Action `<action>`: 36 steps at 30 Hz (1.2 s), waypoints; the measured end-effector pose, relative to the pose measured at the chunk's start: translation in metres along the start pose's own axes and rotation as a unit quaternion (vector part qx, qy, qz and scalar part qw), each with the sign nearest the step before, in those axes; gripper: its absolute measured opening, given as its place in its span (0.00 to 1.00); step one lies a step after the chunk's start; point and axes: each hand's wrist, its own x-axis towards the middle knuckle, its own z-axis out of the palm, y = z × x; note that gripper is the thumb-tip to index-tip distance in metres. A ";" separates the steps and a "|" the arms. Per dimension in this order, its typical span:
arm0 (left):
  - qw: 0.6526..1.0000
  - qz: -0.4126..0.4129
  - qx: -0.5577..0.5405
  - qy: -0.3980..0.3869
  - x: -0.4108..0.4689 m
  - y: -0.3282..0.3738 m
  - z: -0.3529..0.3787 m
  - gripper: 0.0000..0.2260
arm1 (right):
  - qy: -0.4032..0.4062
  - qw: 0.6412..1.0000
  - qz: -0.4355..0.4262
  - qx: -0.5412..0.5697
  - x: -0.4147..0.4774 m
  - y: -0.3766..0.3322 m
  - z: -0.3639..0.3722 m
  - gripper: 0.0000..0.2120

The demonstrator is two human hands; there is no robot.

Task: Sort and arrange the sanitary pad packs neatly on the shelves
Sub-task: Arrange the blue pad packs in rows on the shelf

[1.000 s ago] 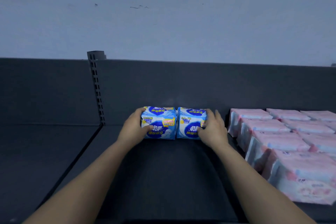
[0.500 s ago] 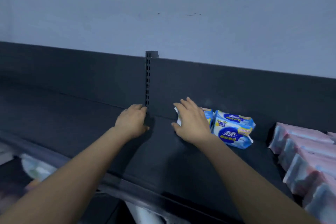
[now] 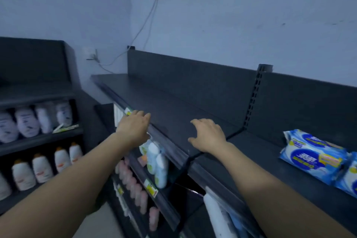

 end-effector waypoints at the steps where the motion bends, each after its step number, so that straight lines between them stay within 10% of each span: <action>1: 1.000 -0.017 0.004 -0.005 -0.007 -0.016 0.000 0.25 | 0.002 1.000 -0.011 0.005 0.007 -0.015 0.002 0.29; 36: 0.954 -0.275 0.075 -0.090 -0.128 -0.511 0.040 0.25 | -0.029 0.970 -0.239 0.047 0.209 -0.518 0.096 0.24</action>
